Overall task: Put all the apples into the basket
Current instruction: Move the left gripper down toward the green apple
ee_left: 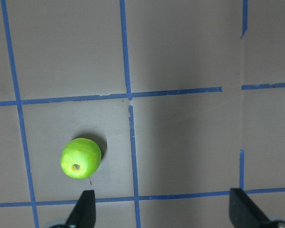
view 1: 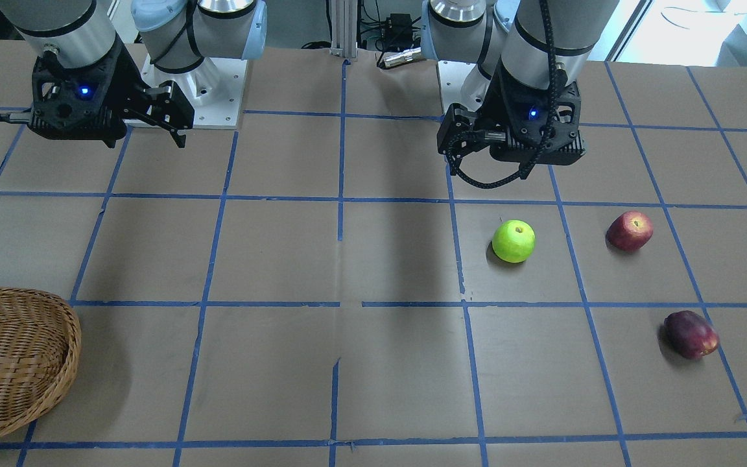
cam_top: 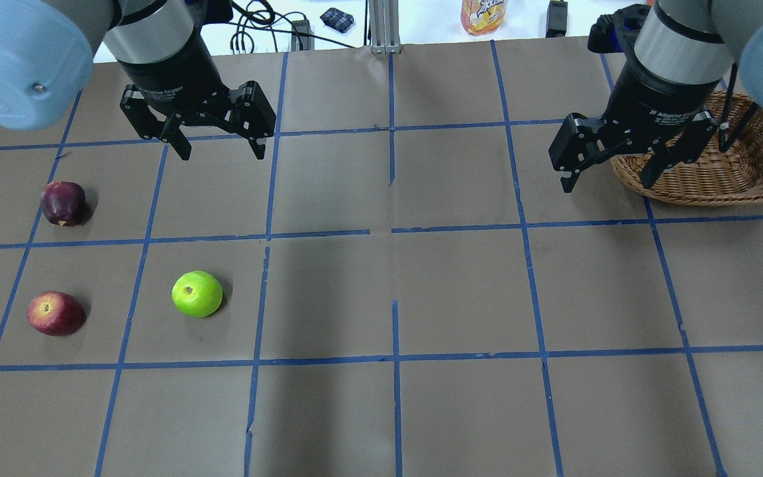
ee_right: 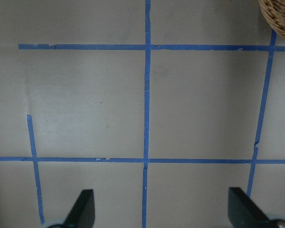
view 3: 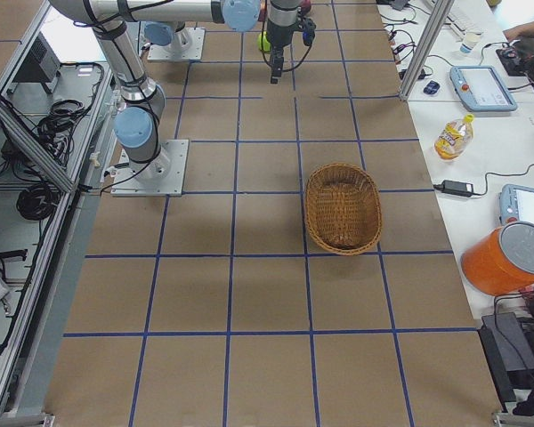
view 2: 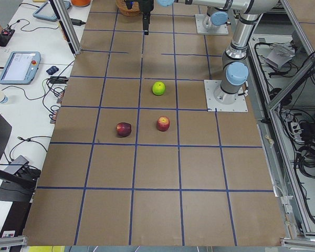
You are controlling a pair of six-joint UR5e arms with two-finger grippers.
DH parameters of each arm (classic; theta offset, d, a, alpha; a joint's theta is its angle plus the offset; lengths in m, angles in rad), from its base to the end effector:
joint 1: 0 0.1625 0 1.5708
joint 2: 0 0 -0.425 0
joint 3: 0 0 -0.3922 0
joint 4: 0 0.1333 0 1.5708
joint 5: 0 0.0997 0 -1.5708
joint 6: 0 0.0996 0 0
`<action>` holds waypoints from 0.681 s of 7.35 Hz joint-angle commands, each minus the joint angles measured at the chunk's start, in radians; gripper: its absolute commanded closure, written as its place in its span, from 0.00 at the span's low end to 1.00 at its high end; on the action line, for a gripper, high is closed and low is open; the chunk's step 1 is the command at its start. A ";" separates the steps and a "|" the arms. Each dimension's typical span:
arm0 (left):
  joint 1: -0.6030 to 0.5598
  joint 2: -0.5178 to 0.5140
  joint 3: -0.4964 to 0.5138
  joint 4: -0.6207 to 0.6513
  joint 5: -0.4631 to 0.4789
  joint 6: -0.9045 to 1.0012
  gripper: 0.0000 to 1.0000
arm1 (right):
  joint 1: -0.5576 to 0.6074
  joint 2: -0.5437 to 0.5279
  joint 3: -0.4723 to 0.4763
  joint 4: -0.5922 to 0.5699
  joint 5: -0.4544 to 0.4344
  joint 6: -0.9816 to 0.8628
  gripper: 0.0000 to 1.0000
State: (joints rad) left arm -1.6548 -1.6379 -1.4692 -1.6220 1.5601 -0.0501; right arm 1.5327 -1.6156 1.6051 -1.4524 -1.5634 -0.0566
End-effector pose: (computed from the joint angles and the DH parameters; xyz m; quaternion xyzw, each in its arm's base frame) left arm -0.1774 -0.5054 0.4988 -0.0169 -0.9998 -0.0087 0.0048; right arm 0.1164 -0.4663 0.4814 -0.0090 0.9985 0.0537 0.0062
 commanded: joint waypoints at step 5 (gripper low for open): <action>0.088 0.006 -0.113 0.011 0.015 0.056 0.00 | 0.000 0.000 -0.001 -0.036 -0.010 0.001 0.00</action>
State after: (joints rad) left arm -1.6140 -1.6356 -1.5203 -1.6188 1.5710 -0.0110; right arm 1.5324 -1.6155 1.6045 -1.4833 -1.5716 -0.0553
